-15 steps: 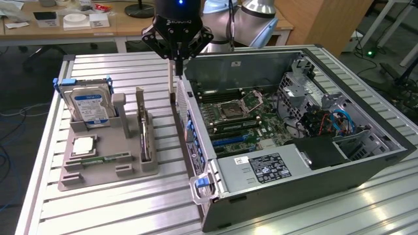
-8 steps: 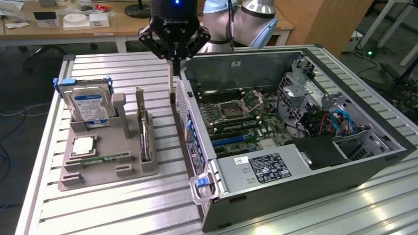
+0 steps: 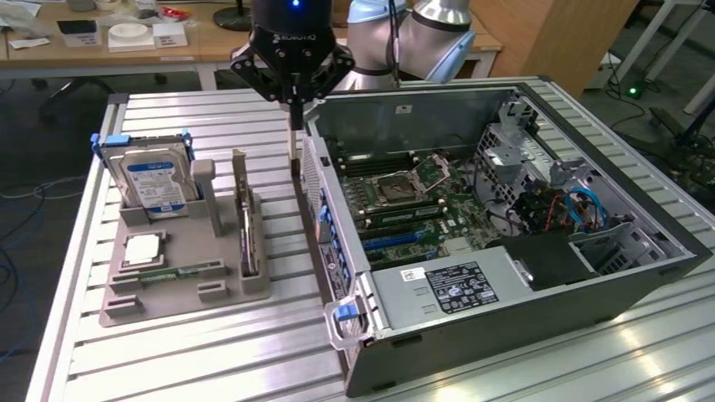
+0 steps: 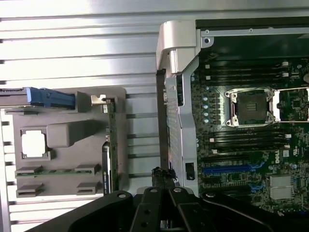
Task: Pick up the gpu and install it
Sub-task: 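Reach for the gpu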
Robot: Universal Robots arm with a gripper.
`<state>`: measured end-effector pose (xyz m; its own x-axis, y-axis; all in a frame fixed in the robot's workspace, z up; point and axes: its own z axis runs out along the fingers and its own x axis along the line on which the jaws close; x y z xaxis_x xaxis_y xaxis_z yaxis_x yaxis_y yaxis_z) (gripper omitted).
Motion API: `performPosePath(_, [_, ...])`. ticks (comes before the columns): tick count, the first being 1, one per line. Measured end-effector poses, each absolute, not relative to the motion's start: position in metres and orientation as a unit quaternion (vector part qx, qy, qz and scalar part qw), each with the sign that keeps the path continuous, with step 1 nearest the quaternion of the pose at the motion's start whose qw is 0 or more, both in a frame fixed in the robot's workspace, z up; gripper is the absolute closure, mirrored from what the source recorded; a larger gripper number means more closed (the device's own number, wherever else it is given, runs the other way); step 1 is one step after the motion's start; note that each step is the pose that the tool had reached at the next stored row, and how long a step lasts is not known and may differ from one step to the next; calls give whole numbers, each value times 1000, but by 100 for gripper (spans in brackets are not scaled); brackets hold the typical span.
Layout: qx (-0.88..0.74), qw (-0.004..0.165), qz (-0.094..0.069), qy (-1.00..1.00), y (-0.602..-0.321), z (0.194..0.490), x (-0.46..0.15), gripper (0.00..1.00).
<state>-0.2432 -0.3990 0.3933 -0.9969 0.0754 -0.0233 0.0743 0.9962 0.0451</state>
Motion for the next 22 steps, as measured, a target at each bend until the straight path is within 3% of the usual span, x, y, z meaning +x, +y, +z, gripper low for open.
performPosePath(22, [37,13,22,999,-399,393,-260,89])
